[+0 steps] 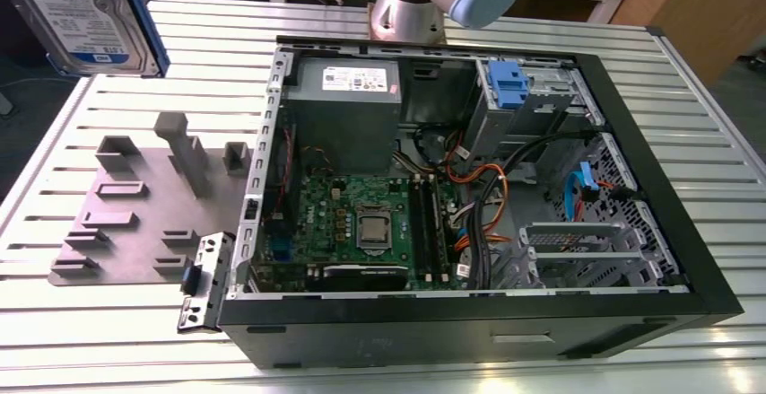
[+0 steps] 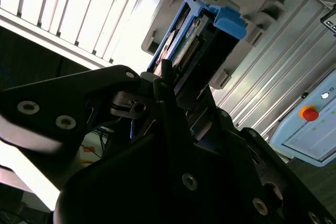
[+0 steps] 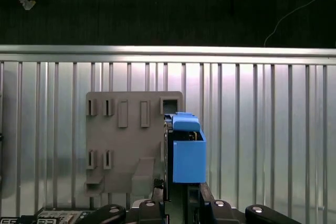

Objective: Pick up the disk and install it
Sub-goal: 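Pick up the disk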

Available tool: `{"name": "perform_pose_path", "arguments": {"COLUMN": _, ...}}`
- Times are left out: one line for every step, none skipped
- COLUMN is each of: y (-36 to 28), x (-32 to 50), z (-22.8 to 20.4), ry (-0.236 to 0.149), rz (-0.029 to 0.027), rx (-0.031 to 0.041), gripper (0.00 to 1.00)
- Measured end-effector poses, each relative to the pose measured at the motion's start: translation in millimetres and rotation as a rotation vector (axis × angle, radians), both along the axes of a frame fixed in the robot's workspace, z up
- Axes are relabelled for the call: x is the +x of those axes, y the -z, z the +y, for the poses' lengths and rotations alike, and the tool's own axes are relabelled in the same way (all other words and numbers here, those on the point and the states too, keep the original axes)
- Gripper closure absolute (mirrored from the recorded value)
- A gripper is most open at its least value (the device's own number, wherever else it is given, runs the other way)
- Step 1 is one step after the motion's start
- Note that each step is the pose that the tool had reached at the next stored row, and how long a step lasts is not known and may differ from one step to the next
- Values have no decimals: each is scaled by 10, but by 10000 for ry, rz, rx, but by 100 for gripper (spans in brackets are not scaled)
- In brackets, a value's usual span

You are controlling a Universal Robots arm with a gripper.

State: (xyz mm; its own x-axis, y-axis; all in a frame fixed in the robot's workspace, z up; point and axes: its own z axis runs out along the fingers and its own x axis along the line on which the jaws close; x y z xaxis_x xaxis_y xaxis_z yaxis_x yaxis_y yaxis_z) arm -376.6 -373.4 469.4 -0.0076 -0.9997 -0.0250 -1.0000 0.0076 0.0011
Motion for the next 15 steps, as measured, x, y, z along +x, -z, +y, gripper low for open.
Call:
{"name": "perform_pose_path", "arguments": {"y": 0, "x": 14, "z": 0, "ry": 0, "rz": 0, "rx": -1, "gripper": 65}}
{"name": "perform_pose_path", "arguments": {"y": 0, "x": 28, "z": 0, "ry": 0, "rz": 1, "rx": -1, "gripper": 65}}
{"name": "perform_pose_path", "arguments": {"y": 0, "x": 43, "z": 0, "ry": 0, "rz": 1, "rx": -1, "gripper": 65}}
{"name": "perform_pose_path", "arguments": {"y": 1, "x": 59, "z": 0, "ry": 0, "rz": -1, "rx": 0, "gripper": 65}}
{"name": "perform_pose_path", "arguments": {"y": 1, "x": 75, "z": 0, "ry": 0, "rz": -1, "rx": 0, "gripper": 65}}
{"name": "perform_pose_path", "arguments": {"y": 0, "x": 92, "z": 0, "ry": -1, "rz": 1, "rx": -1, "gripper": 65}}
{"name": "perform_pose_path", "arguments": {"y": 1, "x": 109, "z": 0, "ry": -1, "rz": 0, "rx": -1, "gripper": 65}}
{"name": "perform_pose_path", "arguments": {"y": 1, "x": 125, "z": 0, "ry": 0, "rz": 1, "rx": -1, "gripper": 65}}
{"name": "perform_pose_path", "arguments": {"y": 1, "x": 142, "z": 0, "ry": 0, "rz": 0, "rx": -1, "gripper": 65}}
{"name": "perform_pose_path", "arguments": {"y": 1, "x": 160, "z": 0, "ry": 0, "rz": 0, "rx": 0, "gripper": 65}}
{"name": "perform_pose_path", "arguments": {"y": 2, "x": 178, "z": 0, "ry": 0, "rz": 0, "rx": 0, "gripper": 65}}
{"name": "perform_pose_path", "arguments": {"y": 2, "x": 197, "z": 0, "ry": 0, "rz": 0, "rx": 0, "gripper": 65}}
{"name": "perform_pose_path", "arguments": {"y": 2, "x": 217, "z": 0, "ry": 0, "rz": 0, "rx": 0, "gripper": 65}}
{"name": "perform_pose_path", "arguments": {"y": 2, "x": 235, "z": 0, "ry": 0, "rz": 0, "rx": 0, "gripper": 65}}
{"name": "perform_pose_path", "arguments": {"y": 3, "x": 253, "z": 0, "ry": 0, "rz": 0, "rx": 0, "gripper": 65}}
